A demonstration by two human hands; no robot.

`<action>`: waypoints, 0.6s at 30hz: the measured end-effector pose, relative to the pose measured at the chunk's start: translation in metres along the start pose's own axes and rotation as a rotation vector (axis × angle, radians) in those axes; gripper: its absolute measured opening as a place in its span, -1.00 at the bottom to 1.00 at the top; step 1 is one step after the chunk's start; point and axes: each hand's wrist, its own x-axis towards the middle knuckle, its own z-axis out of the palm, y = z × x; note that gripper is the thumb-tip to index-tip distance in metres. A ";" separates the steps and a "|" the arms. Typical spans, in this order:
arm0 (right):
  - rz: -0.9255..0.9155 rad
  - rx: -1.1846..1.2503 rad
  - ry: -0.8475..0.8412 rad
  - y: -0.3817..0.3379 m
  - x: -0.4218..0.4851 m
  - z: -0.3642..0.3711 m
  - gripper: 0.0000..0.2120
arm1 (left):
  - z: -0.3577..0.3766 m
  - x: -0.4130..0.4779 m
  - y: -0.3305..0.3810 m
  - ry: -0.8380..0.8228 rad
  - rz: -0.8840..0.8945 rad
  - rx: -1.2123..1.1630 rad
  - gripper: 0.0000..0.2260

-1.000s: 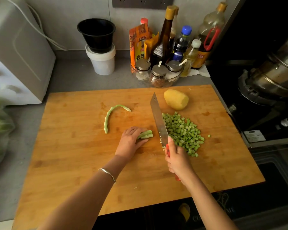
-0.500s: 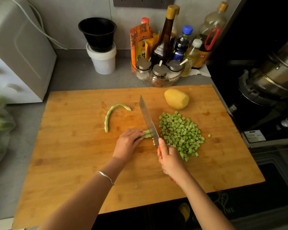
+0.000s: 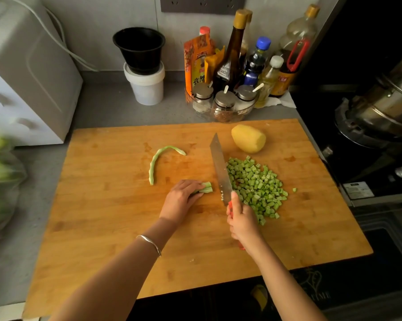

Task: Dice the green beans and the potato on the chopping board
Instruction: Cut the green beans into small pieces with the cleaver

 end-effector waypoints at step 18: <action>-0.132 -0.123 -0.076 -0.012 -0.010 0.006 -0.46 | -0.004 -0.006 0.000 0.040 0.000 0.023 -0.81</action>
